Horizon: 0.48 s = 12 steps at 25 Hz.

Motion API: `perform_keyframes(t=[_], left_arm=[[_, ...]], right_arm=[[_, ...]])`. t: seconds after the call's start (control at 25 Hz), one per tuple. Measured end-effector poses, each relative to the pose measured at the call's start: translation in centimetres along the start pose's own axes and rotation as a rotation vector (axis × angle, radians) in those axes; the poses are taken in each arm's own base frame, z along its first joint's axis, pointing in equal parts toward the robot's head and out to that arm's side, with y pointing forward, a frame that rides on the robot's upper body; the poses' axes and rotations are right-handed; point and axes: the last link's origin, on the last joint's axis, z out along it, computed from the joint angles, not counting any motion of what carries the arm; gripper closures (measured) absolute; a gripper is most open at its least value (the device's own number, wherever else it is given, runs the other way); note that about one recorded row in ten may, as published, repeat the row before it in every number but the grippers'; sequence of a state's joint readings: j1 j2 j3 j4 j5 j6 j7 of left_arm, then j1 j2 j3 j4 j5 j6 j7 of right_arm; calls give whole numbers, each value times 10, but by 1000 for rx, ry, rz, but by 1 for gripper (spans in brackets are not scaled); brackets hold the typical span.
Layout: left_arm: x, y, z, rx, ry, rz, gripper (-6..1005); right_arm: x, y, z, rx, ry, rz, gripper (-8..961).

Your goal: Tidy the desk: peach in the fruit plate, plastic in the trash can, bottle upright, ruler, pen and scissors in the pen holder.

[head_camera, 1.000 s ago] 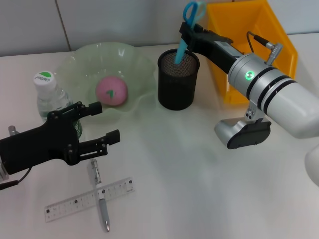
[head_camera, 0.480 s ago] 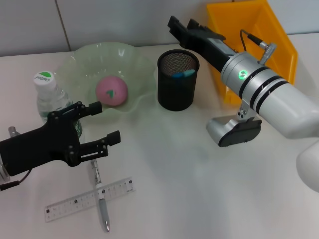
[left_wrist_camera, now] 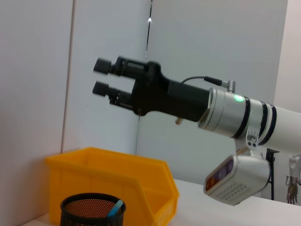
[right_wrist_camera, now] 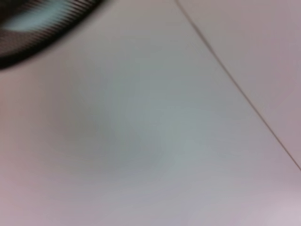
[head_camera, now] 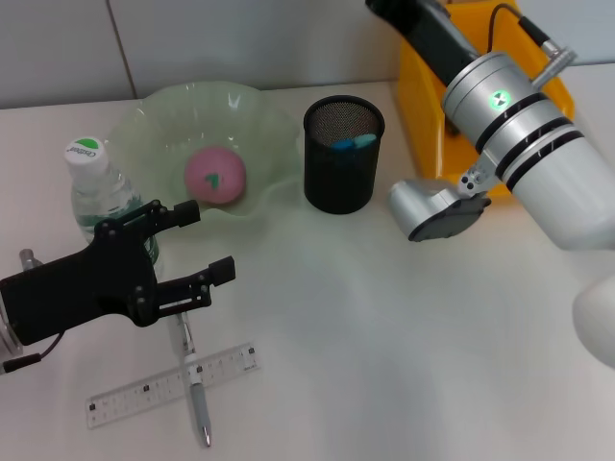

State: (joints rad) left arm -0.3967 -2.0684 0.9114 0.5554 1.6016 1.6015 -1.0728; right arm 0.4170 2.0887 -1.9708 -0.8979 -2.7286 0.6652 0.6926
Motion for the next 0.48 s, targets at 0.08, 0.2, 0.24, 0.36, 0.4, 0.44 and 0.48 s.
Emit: perform_keyframes(t=[0.08, 0.2, 0.24, 0.36, 0.4, 0.44, 0.48], left_arm=[[-1, 1, 0, -1, 2, 8, 199], [-3, 4, 0, -8, 11, 28, 200], [-3, 4, 0, -8, 11, 28, 200], [-4, 5, 1, -12, 15, 35, 200], [-4, 5, 1, -12, 15, 35, 201], [-4, 9, 1, -28, 35, 51, 201], [-4, 9, 1, -28, 35, 51, 201]], right_arm=[[3, -7, -2, 42, 39, 86, 399], [14, -24, -6, 134, 140, 351, 400], [14, -24, -6, 134, 140, 351, 400], [23, -33, -7, 177, 215, 576, 400], [26, -35, -7, 186, 238, 649, 400], [29, -35, -8, 196, 258, 722, 400], [32, -36, -8, 209, 274, 789, 400]])
